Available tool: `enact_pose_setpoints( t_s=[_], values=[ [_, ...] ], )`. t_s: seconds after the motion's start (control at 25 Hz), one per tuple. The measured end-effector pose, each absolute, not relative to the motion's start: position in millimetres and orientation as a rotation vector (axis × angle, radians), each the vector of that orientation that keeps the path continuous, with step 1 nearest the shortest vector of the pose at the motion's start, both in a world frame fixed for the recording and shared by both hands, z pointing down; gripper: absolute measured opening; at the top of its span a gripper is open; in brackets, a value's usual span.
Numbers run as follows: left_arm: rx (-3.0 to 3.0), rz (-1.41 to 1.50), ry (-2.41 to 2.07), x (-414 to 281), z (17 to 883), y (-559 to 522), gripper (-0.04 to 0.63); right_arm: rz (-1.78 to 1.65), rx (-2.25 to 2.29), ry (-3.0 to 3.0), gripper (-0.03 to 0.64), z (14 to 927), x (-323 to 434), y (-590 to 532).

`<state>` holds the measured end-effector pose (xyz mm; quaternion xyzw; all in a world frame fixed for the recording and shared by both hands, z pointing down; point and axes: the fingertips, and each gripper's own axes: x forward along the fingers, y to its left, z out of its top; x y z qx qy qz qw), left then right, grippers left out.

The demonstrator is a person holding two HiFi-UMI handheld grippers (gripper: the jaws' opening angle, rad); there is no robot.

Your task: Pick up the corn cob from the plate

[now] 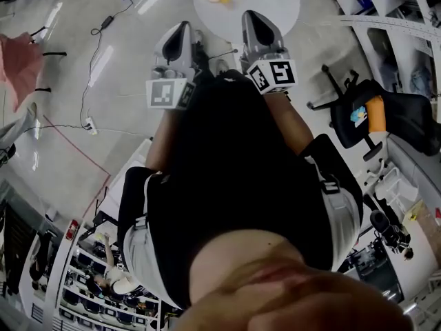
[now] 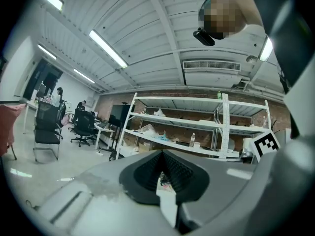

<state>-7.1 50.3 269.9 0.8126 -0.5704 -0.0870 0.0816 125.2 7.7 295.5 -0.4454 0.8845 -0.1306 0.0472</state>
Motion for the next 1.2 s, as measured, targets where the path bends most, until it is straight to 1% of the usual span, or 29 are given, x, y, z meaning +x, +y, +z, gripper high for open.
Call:
enact_pose_setpoints(
  t_s=[0.52, 0.72, 1.08, 1.2],
  values=[
    [2.441, -0.225, -1.582, -33, 286, -45, 0.002, -0.445, -1.493, 2.666, 0.006, 320, 104, -68],
    [2.463, -0.225, -1.547, -42, 296, -70, 0.002, -0.484, -1.532, 2.676, 0.006, 338, 95, -88],
    [2.382, -0.080, -1.496, -51, 335, -95, 0.002, -0.584, -1.594, 2.699, 0.008, 378, 82, -105],
    [2.396, -0.096, -1.498, -53, 340, -103, 0.002, -0.610, -1.616, 2.713, 0.008, 392, 82, -108]
  ],
)
